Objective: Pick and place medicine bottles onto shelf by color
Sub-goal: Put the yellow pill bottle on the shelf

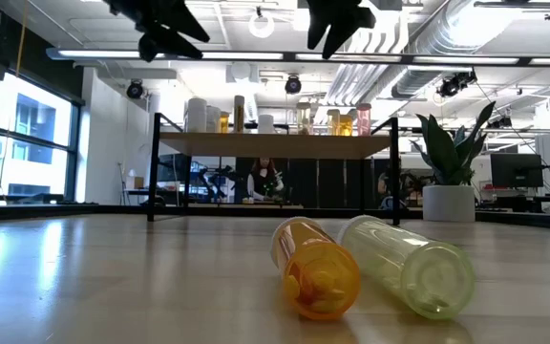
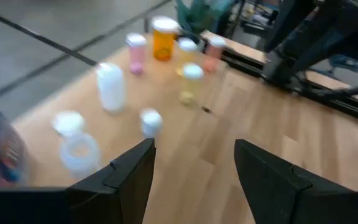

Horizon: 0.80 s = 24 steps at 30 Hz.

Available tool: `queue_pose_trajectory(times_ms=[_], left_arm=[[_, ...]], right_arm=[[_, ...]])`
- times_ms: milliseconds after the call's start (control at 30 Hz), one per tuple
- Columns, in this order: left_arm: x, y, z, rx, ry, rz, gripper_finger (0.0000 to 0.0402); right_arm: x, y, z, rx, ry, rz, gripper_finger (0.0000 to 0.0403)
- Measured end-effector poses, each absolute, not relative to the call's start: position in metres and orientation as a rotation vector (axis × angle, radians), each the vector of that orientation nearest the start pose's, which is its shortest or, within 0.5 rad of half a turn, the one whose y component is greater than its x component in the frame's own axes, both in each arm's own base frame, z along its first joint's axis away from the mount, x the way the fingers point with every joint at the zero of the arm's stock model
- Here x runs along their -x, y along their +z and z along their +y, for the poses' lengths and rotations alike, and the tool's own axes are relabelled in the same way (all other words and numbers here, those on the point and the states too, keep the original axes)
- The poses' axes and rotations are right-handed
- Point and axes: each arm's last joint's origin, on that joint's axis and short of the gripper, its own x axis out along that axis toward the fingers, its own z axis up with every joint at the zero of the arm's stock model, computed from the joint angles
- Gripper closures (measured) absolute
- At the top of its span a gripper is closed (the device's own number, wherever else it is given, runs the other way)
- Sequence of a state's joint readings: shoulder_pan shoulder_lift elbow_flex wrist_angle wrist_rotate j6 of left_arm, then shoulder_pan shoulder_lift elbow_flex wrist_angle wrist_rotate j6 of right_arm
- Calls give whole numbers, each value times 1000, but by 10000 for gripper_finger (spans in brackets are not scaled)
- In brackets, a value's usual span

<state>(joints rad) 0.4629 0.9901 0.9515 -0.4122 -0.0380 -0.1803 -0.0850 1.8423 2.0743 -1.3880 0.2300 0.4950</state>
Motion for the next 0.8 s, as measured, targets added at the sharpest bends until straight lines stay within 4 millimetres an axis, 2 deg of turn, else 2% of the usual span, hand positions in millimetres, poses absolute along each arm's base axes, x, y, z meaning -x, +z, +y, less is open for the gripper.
queue_pose_trajectory(times_ms=[300, 600, 800], left_arm=[[-176, 312, 57, 307, 477, 394, 190], [-174, 302, 24, 351, 395, 388, 190], [-175, 301, 6, 321, 341, 395, 190]], right_arm=[[-358, 354, 28, -537, -565, 1113, 213], [-351, 340, 93, -746, -617, 1073, 213], [-345, 316, 134, -893, -622, 1089, 213]])
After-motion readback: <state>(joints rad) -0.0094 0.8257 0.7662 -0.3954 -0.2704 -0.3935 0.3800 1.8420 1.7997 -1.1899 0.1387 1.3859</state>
